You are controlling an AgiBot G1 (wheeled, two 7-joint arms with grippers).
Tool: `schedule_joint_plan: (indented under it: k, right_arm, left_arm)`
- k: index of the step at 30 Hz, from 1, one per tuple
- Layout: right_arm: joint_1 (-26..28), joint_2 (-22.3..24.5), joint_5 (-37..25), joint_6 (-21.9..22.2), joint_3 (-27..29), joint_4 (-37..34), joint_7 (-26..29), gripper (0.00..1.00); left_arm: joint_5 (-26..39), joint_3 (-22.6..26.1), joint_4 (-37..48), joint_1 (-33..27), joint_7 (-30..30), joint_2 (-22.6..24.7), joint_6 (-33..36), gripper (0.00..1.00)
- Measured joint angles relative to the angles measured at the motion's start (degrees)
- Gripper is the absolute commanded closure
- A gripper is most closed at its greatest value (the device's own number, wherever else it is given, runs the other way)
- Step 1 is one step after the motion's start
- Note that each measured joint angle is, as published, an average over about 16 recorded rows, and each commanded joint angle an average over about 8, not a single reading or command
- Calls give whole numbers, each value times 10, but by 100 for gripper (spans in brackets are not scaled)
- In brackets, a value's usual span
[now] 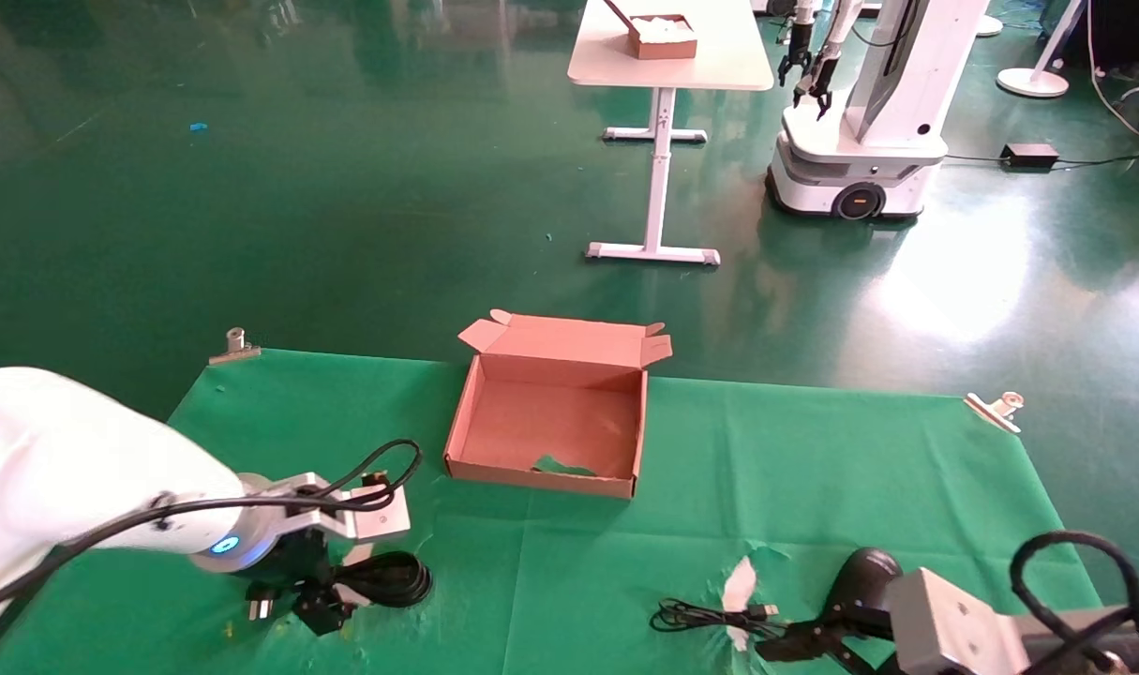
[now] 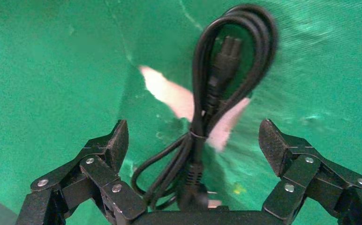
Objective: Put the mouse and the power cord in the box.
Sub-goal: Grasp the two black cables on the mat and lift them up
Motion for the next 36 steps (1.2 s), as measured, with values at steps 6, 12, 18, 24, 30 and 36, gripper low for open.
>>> schedule_joint_plan:
  k: [6, 12, 18, 24, 30, 36]
  right_arm:
    - [6, 2, -23, -4, -10, 5, 1, 0]
    - [48, -17, -136, -5, -50, 24, 2, 0]
    - [104, -62, -293, 4, -105, 38, 24, 0]
    - [146, -128, -418, 31, -148, 20, 48, 0]
    - [165, -197, -464, 62, -166, -41, 66, 0]
    - [187, -264, -490, 86, -181, -131, 55, 0]
  left_arm:
    - [25, 11, 71, -12, 11, 37, -28, 0]
    - [28, 13, 122, -21, 29, 56, -50, 0]
    - [21, 11, 150, -27, 47, 64, -61, 0]
    - [18, 10, 166, -31, 56, 68, -66, 0]
    - [17, 10, 175, -33, 61, 71, -69, 0]
    - [16, 10, 180, -34, 64, 73, -70, 0]
